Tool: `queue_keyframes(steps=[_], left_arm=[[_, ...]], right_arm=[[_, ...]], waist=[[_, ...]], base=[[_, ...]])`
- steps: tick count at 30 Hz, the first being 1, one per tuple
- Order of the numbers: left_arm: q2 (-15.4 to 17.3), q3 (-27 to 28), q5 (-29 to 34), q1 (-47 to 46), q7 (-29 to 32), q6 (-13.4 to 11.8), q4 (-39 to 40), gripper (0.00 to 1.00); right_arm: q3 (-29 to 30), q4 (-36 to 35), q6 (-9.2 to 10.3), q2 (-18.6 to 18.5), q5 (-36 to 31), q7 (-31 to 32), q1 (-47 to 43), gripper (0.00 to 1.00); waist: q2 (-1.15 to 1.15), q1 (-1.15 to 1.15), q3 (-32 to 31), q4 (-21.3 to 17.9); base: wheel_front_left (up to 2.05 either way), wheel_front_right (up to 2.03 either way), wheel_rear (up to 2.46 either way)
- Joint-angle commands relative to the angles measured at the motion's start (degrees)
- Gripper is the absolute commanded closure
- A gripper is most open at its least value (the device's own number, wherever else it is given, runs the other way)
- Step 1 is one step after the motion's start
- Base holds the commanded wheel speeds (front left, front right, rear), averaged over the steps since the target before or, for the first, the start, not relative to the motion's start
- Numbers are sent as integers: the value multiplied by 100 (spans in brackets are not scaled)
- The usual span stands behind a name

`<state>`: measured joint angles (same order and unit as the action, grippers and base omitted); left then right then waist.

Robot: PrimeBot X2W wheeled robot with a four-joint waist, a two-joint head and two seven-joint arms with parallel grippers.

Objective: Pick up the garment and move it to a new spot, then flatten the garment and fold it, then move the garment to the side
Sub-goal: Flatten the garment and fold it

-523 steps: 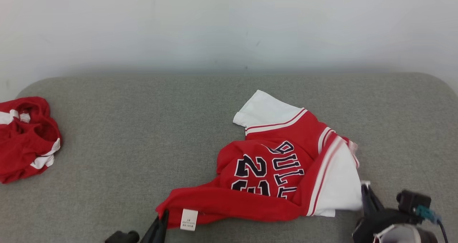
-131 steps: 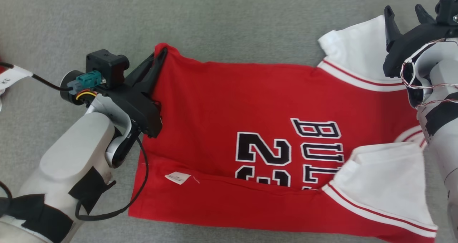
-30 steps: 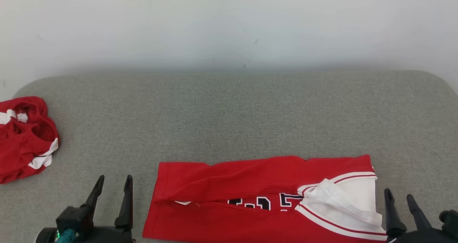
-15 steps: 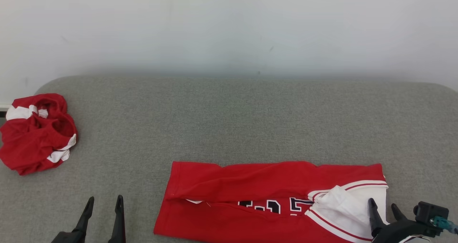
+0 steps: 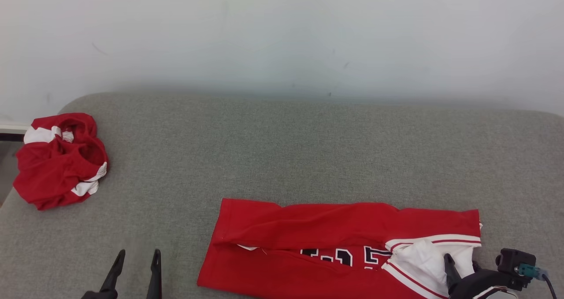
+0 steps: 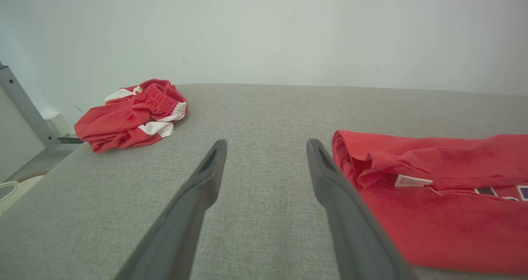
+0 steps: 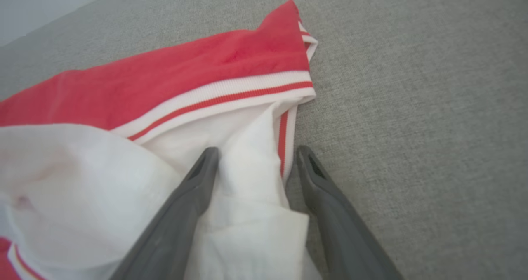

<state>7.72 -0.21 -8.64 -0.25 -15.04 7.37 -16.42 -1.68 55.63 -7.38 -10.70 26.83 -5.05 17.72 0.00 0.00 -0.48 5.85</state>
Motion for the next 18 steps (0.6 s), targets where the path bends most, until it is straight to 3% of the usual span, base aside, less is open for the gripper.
queue_keyframes(steps=[1, 2, 9, 18], left_arm=[[-13, -13, 27, 86, -11, 2, 30, 0], [-31, -10, 17, 119, -11, 4, 58, 0], [-90, -52, -16, 285, -11, 8, 238, 0], [-78, -128, -32, 413, -11, 8, 333, 0]], right_arm=[[-131, 132, -19, 137, 90, 37, -9, 65], [-185, 154, -19, 142, 135, 22, 2, 100], [-354, 291, -10, -110, 408, -330, 102, 100], [-28, 342, -5, -1073, 378, -894, 219, 100]], waist=[[0, 0, -6, -5], [0, 0, -10, -10], [0, 0, -61, -53], [0, 0, -138, -145]], base=[[0, 0, 0], [0, 0, 0], [0, 0, 0], [0, 0, 0]])
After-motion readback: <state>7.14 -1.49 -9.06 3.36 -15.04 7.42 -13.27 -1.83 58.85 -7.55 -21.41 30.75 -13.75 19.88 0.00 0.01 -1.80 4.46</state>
